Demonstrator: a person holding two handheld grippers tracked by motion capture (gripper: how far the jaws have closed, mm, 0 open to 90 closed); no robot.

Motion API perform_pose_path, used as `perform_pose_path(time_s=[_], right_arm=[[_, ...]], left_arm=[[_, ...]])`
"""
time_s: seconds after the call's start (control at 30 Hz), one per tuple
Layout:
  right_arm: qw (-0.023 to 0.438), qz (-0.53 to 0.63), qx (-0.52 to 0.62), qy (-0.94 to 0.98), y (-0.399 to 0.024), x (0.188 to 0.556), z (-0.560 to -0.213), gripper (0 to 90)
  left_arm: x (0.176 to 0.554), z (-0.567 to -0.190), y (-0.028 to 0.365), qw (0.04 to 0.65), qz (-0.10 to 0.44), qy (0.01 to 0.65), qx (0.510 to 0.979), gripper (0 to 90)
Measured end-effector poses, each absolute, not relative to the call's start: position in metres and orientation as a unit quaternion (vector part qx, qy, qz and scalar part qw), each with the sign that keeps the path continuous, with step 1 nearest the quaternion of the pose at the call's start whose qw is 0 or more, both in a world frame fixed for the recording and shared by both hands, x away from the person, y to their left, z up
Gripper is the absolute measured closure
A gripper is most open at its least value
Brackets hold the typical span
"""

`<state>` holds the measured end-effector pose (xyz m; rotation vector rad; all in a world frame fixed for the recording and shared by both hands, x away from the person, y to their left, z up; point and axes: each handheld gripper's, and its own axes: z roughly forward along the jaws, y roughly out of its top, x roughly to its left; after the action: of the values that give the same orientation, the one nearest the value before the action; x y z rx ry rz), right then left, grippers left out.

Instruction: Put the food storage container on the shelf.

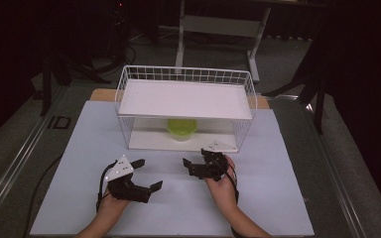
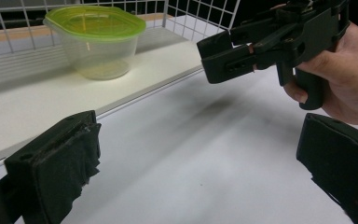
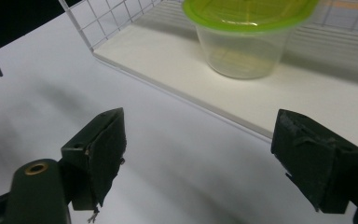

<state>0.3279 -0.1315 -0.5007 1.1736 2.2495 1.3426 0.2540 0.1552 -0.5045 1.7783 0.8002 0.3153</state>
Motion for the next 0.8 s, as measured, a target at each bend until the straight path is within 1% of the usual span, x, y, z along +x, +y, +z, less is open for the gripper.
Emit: perform_pose_path(time_s=[0.17, 0.33, 0.4, 0.53, 0.67, 0.73, 0.8], right_arm=[[0.145, 0.468, 0.403, 0.773, -0.144, 0.319, -0.498, 16.7], [0.141, 0.472, 0.398, 0.774, -0.155, 0.307, -0.493, 16.7], [0.136, 0.476, 0.397, 0.773, -0.16, 0.3, -0.492, 16.7], [0.139, 0.478, 0.394, 0.773, -0.166, 0.29, -0.49, 16.7], [0.146, 0.484, 0.381, 0.774, -0.173, 0.278, -0.485, 16.7], [0.154, 0.486, 0.37, 0.777, -0.179, 0.272, -0.483, 16.7], [0.152, 0.49, 0.365, 0.776, -0.183, 0.269, -0.482, 16.7]], left_arm=[[0.254, -0.505, 0.155, 0.551, 0.132, 0.338, 0.752, 0.4], [0.251, -0.503, 0.156, 0.553, 0.126, 0.341, 0.75, 0.4], [0.248, -0.502, 0.156, 0.546, 0.128, 0.337, 0.756, 0.4], [0.244, -0.5, 0.158, 0.545, 0.131, 0.331, 0.759, 0.4], [0.24, -0.497, 0.161, 0.551, 0.123, 0.33, 0.757, 0.4], [0.236, -0.498, 0.164, 0.545, 0.12, 0.327, 0.763, 0.4], [0.234, -0.498, 0.166, 0.543, 0.117, 0.326, 0.765, 0.4]])
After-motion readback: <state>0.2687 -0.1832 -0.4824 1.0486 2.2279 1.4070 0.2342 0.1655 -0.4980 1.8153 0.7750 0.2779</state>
